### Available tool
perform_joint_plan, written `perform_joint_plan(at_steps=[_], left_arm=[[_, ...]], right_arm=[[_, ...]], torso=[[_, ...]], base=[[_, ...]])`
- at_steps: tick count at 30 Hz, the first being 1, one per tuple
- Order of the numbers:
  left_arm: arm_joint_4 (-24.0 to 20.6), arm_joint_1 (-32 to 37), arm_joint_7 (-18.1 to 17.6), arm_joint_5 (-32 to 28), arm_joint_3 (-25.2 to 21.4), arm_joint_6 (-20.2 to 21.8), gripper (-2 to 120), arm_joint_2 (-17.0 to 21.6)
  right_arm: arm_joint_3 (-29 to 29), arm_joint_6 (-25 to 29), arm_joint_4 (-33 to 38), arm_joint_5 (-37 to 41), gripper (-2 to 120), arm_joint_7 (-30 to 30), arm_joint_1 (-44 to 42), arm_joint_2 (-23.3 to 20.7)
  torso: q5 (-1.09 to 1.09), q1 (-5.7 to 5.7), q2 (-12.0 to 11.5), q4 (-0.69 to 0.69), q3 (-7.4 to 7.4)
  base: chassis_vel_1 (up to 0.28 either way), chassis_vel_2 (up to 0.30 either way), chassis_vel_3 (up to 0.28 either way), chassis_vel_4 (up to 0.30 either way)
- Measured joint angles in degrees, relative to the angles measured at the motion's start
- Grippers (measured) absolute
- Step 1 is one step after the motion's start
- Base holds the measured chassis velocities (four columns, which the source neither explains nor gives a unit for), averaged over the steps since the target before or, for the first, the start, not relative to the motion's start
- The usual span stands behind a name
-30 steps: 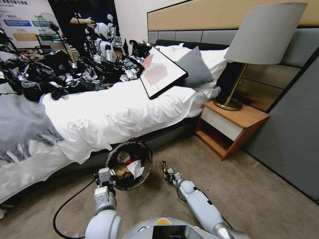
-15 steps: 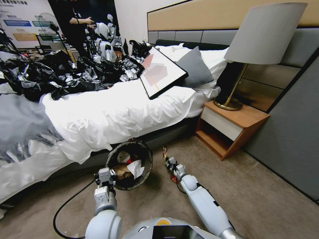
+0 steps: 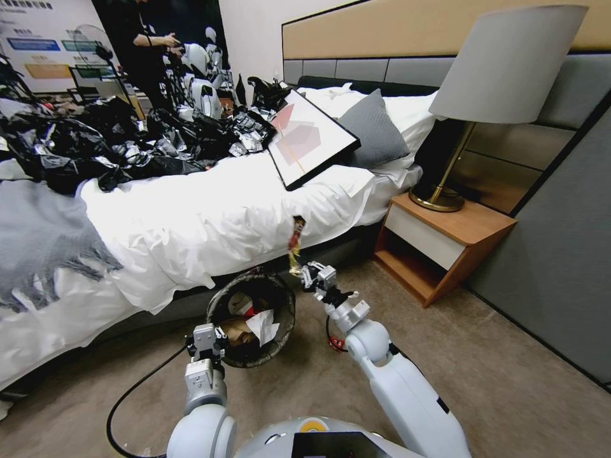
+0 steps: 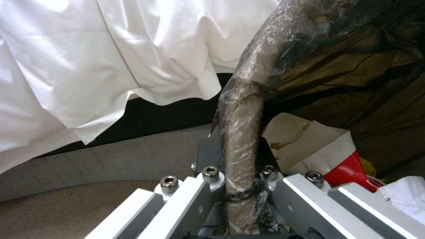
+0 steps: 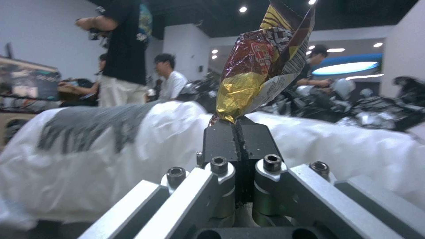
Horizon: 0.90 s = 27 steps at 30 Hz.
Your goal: Pick up the trash bin, then pick up the garbage from the floor and place it into the trash bin.
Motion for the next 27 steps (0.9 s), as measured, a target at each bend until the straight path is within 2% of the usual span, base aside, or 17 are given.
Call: perform_joint_plan(at_steps=[4, 10, 27], left_arm=[[0.1, 0.0, 0.0, 0.2, 0.1, -0.1, 0, 0.0], [0.1, 0.0, 0.0, 0.4, 0.1, -0.1, 0, -0.2], [-0.2, -0.1, 0.1, 0.3, 0.0, -0.1, 0, -0.2]], right_arm=[[-3.7, 0.2, -3.0, -2.4, 0, 0.4, -0.5, 0.4], [-6.2, 0.7, -7.2, -3.8, 0, 0.9, -0.2, 1.6], [-4.3, 3.2, -14.0, -5.0, 0, 0.9, -2.7, 1.7]], torso=[[0.00, 0.00, 0.0, 0.00, 0.00], [0.00, 0.00, 0.0, 0.01, 0.00], [0.00, 0.00, 0.0, 0.00, 0.00]], base=[[0.000, 0.000, 0.000, 0.000], [0.000, 0.000, 0.000, 0.000], [0.000, 0.000, 0.000, 0.000]])
